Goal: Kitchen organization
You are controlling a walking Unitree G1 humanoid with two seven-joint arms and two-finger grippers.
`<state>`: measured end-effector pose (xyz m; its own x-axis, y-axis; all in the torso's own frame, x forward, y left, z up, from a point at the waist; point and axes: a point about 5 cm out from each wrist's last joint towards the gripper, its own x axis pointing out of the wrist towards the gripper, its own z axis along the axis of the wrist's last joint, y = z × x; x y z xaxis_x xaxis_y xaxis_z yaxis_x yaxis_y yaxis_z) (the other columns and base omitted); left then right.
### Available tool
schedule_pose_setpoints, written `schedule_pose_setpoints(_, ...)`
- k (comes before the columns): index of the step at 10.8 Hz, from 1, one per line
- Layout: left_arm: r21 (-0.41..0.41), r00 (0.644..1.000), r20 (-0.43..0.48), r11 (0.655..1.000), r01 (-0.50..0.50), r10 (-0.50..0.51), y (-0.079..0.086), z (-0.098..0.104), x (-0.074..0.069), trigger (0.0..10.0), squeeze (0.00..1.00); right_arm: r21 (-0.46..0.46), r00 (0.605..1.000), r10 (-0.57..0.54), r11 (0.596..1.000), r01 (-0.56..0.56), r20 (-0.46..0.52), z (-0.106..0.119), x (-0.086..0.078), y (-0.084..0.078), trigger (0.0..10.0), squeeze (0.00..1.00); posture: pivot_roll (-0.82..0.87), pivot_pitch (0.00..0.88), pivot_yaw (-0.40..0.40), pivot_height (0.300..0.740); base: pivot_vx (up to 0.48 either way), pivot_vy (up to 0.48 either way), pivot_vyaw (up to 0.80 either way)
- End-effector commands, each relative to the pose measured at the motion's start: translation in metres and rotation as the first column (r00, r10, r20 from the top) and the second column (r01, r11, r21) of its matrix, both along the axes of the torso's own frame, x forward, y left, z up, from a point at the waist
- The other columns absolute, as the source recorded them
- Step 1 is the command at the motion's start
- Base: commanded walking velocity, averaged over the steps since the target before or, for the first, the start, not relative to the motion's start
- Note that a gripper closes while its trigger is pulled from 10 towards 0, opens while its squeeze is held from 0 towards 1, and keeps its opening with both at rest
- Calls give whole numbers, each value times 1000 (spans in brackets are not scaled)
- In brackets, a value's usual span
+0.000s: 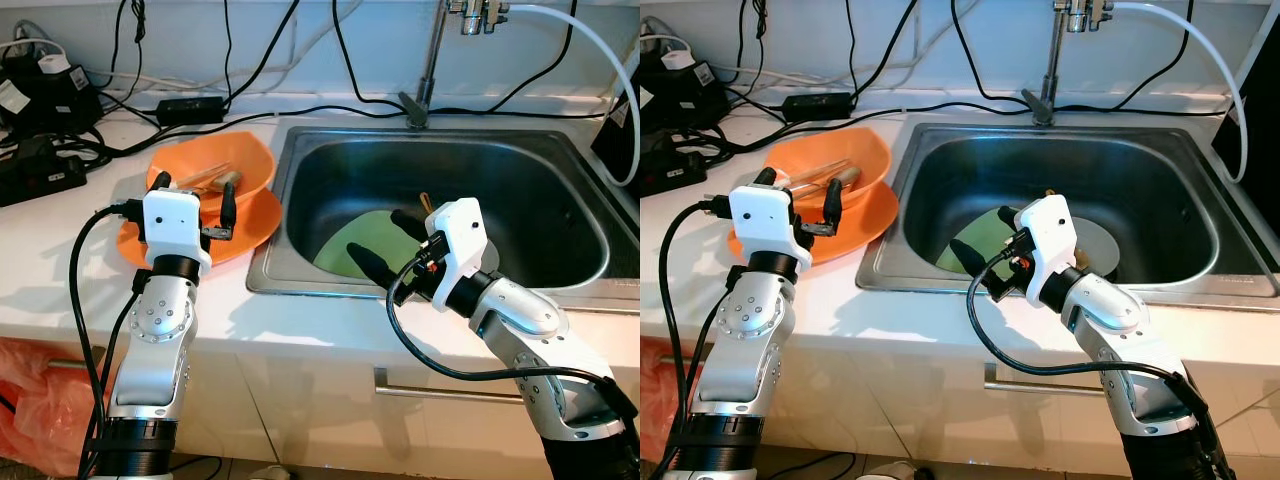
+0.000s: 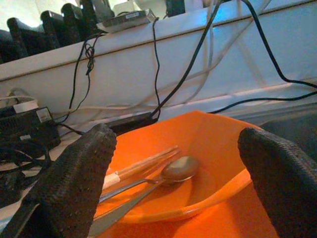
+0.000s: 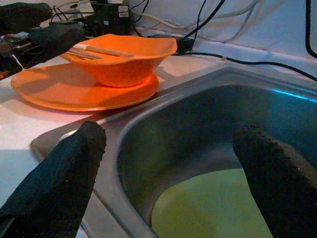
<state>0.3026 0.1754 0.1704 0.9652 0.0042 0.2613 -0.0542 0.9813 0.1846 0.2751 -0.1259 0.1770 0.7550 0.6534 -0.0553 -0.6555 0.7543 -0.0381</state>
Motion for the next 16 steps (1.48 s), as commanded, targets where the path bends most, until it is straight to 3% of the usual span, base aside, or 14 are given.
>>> schedule_pose_setpoints(1, 7, 1000, -4, 1000, 4, -4, 0, 1, -1, 10000, 0, 15, 1000, 6, 1000, -6, 9, 4, -1, 0, 10000, 0, 113, 15, 80, 740, 0, 0, 0)
schedule_pose_setpoints(16, 13, 1000, -8, 1000, 3, -3, 1, 2, -1, 10000, 0, 34, 1000, 17, 999, -17, 8, 4, -2, 3, 10000, 0, 119, 21, 88, 740, 0, 0, 0)
